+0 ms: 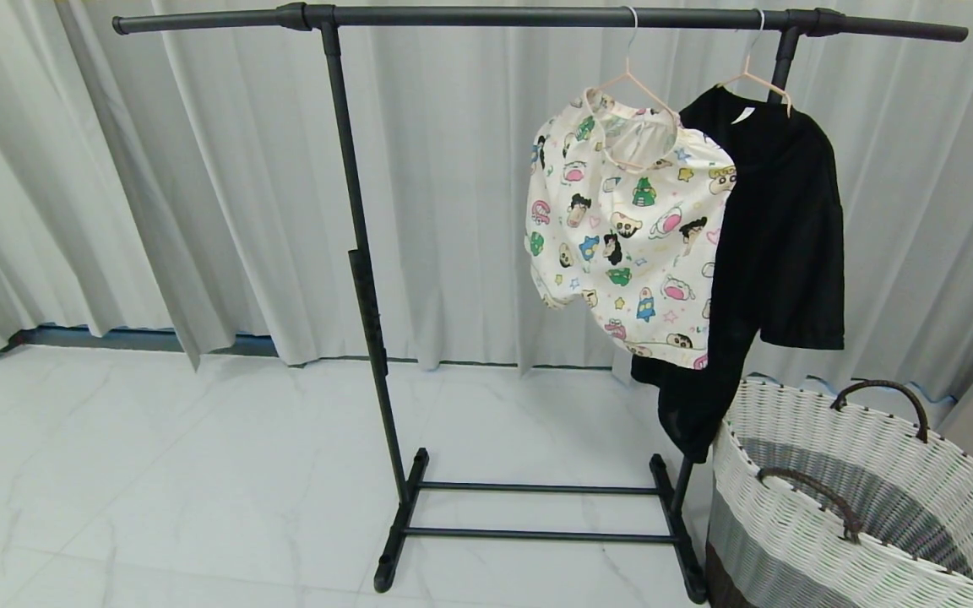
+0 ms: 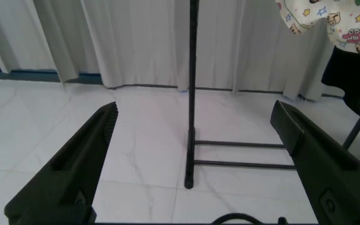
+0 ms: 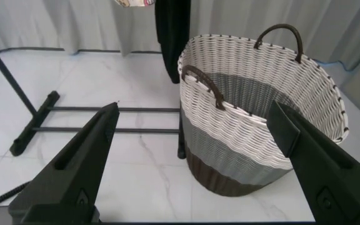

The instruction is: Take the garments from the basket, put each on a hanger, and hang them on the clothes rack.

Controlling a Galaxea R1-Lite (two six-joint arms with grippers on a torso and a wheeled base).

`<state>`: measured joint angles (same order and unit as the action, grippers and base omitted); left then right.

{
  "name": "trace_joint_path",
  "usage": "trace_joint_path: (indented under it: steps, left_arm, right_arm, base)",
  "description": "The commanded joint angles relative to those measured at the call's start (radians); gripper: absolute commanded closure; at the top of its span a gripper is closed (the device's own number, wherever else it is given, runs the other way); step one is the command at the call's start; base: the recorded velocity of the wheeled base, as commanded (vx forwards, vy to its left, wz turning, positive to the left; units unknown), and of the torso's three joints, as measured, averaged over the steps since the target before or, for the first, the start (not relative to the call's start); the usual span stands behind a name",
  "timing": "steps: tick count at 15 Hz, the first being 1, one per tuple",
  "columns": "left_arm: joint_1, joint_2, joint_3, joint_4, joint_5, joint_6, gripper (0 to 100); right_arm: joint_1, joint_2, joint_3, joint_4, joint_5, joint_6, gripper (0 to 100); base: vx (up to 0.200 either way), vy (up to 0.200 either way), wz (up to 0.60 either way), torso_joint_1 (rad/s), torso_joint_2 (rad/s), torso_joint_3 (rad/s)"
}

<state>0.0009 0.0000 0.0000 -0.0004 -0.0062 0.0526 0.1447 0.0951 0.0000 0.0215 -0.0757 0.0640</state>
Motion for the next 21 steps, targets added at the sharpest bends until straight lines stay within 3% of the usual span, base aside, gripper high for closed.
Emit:
trace_joint_path:
  steps: [1,3,9,11,14,17,21]
  left_arm:
    - [0.001,0.0,0.0,-0.001,0.0,0.0,0]
    - [0.001,0.0,0.0,0.0,0.0,-0.002,0]
    - [0.004,0.0,0.0,0.0,0.0,-0.003,0]
    - [0.004,0.0,0.0,0.0,0.0,-0.003,0]
    - [0.004,0.0,0.0,0.0,0.0,-0.003,0]
    - [0.004,0.0,0.0,0.0,0.0,-0.003,0]
    - [0.004,0.0,0.0,0.0,0.0,-0.003,0]
  right_arm:
    - [0.0,0.003,0.0,0.0,-0.001,0.0,0]
    - [0.001,0.005,0.0,0.0,0.004,-0.067,0]
    - [-0.014,0.005,0.0,0.005,-0.01,-0.044,0]
    - [-0.146,0.005,0.0,0.005,-0.01,-0.044,0]
    - [-0.148,-0.092,0.0,0.006,-0.01,-0.036,0]
    - [-0.148,-0.094,0.0,0.006,-0.101,0.074,0]
    - [-0.148,-0.092,0.0,0.009,-0.081,0.028,0]
  base:
    - [0.0,0.0,0.0,0.0,0.0,0.0]
    - [0.0,0.0,0.0,0.0,0.0,0.0]
    - [0.0,0.0,0.0,0.0,0.0,0.0]
    - [0.0,0.0,0.0,0.0,0.0,0.0]
    - [0.0,0.0,0.0,0.0,0.0,0.0]
    - [0.0,0.0,0.0,0.0,0.0,0.0]
    - [0.0,0.0,0.0,0.0,0.0,0.0]
